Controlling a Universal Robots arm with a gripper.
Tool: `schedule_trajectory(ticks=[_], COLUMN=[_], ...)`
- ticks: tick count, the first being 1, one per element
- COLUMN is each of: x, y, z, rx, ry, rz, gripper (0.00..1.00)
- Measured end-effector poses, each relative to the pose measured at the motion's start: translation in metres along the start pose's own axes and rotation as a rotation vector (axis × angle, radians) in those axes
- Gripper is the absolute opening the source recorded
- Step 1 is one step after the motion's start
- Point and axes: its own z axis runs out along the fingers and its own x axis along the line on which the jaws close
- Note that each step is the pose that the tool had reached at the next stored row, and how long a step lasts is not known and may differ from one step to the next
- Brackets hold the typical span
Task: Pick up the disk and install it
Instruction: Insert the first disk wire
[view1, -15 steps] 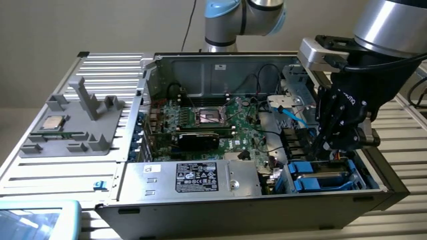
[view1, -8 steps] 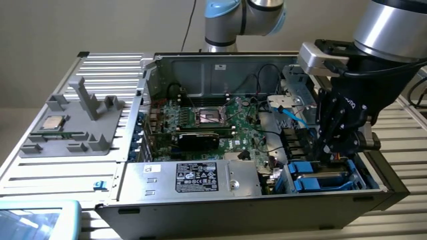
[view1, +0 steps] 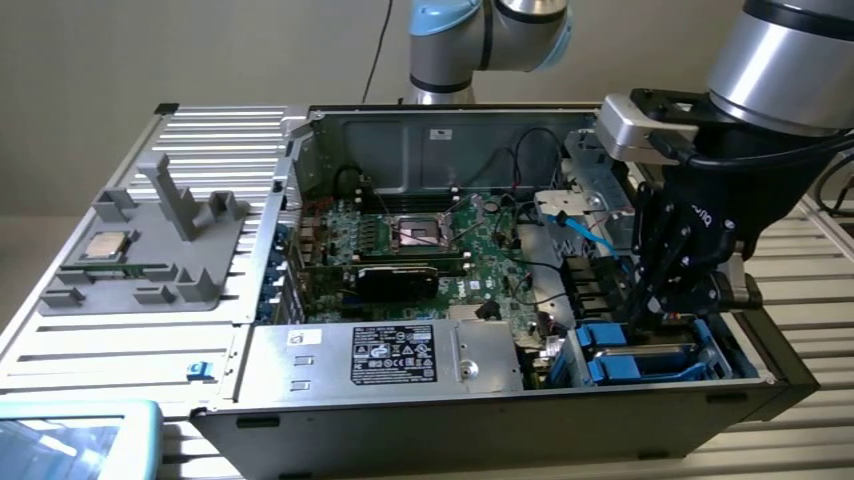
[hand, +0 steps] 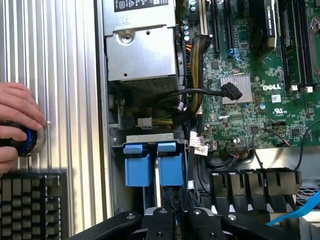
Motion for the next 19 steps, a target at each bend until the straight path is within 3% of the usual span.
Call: schedule_trajectory(ticks=[3, 14, 17, 19], x=[-0.0002, -0.0006, -0.0005, -0.0006], y=[-0.0002, -0.0002, 0.0001, 0.0002], z=[0.0009, 0.0029, 0.0030, 0.0032], rx=[0.0097, 0.0127, 0.0210, 0.0225], ry=[-0.0008, -0.0072, -0.0147, -0.0168], rz=[-0.006, -0.015, -0.017, -0.018], gripper=[0.16, 0.16, 0.16, 0.16])
